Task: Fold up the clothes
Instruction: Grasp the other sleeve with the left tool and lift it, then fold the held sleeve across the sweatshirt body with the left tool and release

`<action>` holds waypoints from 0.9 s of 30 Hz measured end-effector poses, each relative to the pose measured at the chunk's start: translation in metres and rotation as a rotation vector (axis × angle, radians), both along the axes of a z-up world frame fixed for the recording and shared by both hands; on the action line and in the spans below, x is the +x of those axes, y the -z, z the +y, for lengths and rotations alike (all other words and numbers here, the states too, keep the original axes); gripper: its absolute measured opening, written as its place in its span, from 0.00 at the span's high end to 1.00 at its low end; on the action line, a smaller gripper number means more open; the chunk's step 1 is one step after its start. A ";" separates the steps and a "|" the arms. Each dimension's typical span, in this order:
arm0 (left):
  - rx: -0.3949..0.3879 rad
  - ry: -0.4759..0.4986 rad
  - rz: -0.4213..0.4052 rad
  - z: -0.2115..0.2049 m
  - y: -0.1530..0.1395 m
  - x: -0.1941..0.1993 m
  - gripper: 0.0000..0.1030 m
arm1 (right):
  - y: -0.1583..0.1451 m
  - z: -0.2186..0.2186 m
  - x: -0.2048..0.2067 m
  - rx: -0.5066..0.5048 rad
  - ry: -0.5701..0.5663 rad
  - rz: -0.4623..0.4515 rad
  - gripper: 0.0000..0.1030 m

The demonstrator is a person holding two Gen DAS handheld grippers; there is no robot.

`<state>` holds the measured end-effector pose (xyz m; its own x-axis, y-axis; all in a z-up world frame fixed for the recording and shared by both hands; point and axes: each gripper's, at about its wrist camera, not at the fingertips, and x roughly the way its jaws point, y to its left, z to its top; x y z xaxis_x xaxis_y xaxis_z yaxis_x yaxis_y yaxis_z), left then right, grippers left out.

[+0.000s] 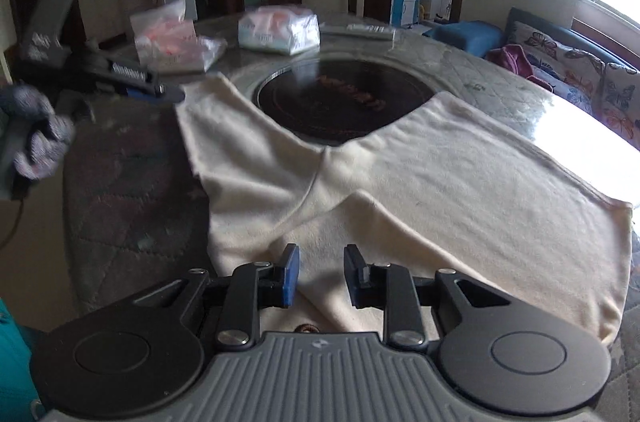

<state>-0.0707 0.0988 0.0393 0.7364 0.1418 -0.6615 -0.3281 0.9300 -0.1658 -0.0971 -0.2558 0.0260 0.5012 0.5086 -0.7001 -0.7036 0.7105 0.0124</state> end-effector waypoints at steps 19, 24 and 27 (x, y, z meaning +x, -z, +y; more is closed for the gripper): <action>-0.100 0.135 -0.172 -0.038 -0.045 0.004 0.95 | -0.028 -0.072 -0.014 0.083 0.217 -0.070 0.76; -0.187 0.367 -0.252 -0.098 -0.081 0.004 0.95 | -0.031 -0.106 -0.018 0.119 0.333 -0.089 0.76; -0.239 0.496 -0.270 -0.138 -0.091 0.006 0.95 | -0.032 -0.126 -0.022 0.141 0.399 -0.098 0.76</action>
